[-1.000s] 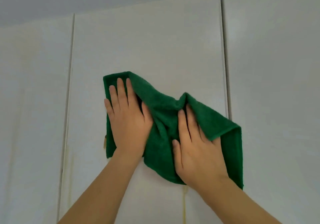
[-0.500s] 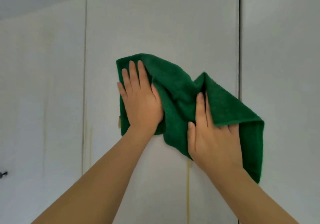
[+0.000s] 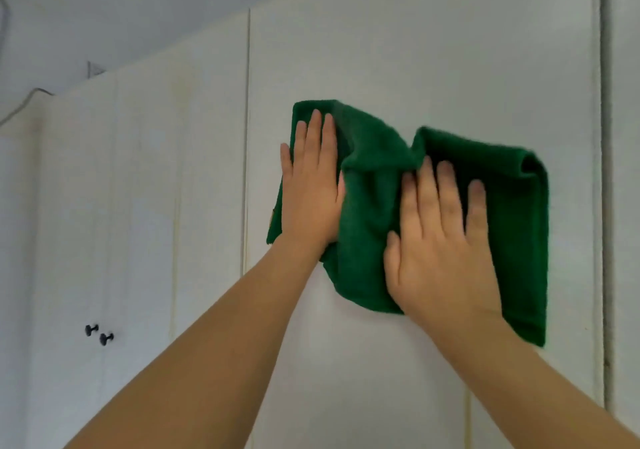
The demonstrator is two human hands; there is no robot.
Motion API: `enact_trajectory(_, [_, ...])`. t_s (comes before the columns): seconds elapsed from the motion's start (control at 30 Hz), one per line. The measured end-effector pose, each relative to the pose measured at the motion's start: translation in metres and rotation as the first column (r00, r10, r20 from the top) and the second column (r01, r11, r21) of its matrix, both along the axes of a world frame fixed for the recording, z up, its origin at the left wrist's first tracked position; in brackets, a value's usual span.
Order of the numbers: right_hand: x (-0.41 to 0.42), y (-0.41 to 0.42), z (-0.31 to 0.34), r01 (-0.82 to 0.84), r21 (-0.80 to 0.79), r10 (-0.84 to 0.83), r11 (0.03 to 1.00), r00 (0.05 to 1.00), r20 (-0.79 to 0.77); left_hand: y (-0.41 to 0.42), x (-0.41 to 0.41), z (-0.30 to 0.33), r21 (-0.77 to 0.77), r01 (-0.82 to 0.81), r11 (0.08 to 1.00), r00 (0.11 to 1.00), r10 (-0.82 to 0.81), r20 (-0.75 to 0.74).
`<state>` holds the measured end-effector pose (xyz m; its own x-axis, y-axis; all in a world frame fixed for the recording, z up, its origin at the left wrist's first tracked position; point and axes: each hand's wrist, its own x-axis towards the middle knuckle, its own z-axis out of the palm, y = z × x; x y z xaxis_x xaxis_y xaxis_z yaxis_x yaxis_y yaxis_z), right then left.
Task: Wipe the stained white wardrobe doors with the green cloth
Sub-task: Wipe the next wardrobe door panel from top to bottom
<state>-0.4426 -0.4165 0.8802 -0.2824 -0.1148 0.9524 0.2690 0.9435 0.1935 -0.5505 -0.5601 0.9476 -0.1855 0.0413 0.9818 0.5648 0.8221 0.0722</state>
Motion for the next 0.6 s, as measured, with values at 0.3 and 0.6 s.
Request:
enact_trajectory(0.3, [-0.018, -0.016, 0.016, -0.075, 0.043, 0.075, 0.996, 0.997, -0.012, -0.068, -0.021, -0.074, 0.02, 0.007, 1.0, 0.997, -0.009, 0.079])
enact_trajectory(0.6, [-0.034, -0.04, 0.026, -0.049, 0.04, 0.05, 0.998, 0.998, -0.027, -0.078, -0.035, -0.113, 0.31, 0.038, 0.95, 0.987, -0.085, 0.14])
